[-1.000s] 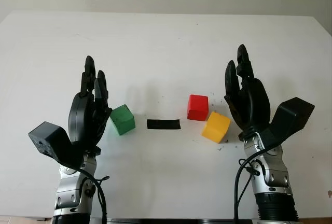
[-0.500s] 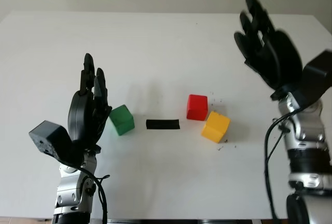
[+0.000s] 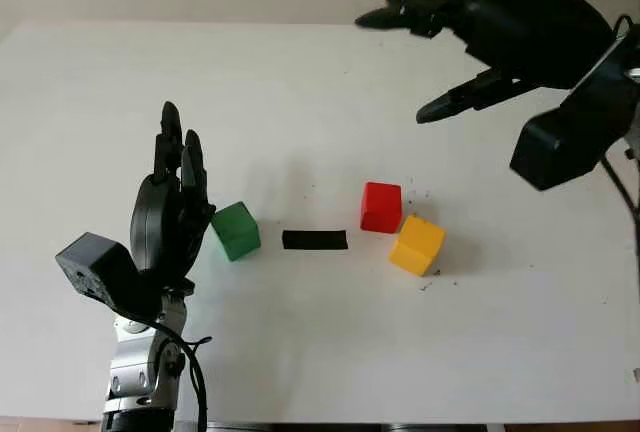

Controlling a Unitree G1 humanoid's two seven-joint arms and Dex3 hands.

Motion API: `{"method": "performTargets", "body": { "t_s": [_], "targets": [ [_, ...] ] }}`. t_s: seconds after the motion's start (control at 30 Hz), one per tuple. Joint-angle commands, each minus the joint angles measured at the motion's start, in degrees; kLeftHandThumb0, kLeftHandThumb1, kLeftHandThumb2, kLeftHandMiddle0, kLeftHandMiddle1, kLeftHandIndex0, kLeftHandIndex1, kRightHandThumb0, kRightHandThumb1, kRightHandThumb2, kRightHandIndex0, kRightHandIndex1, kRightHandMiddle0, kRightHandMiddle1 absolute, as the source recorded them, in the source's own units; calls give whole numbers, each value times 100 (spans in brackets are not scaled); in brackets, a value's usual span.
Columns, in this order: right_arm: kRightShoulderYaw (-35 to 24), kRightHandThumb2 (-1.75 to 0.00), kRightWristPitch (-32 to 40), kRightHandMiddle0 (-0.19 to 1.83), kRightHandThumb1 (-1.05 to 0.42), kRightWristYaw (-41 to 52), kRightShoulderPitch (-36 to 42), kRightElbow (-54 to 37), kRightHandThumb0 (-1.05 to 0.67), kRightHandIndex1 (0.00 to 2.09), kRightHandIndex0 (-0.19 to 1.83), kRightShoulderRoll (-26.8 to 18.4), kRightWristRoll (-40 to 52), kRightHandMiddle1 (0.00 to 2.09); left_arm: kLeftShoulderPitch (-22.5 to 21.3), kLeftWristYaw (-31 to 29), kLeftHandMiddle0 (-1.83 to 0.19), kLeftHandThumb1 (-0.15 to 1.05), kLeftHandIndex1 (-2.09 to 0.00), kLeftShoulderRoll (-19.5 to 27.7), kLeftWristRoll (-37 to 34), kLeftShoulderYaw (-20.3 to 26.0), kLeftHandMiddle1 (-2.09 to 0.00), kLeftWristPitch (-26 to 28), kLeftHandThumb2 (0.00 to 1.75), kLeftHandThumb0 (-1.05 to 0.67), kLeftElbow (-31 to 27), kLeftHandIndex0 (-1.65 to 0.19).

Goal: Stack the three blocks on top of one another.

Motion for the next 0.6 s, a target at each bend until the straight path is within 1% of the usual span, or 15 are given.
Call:
{"method": "performTargets", "body": {
  "t_s": [0.0,0.07,0.17,0.33,0.57],
  "targets": [
    [211,-5,-164,45,-80,-186,-206,104,-42,26,55,-168,-296,33,-17,15,19,105,0,-1,20,-12,0,-50,64,-77,4,19],
    [427,-5,-296,44,-80,-363,-312,147,-43,24,49,-211,-636,31,-10,9,19,105,0,-1,9,-10,0,-60,64,-77,2,19],
    [707,-5,-438,41,-80,-738,-431,114,-49,19,38,-240,-1131,27,5,15,19,105,0,-9,-14,-5,0,-34,64,-77,-21,19],
    [1048,-5,-580,39,-80,-1413,-488,90,-57,11,23,-241,-1688,24,9,-34,19,105,0,22,-5,3,0,-104,64,-76,31,19],
    [1288,-5,-774,44,-80,-1916,-432,261,-56,7,18,-155,-1777,25,12,-74,19,105,0,47,-7,20,0,-116,65,-76,56,19]
  ]
}}
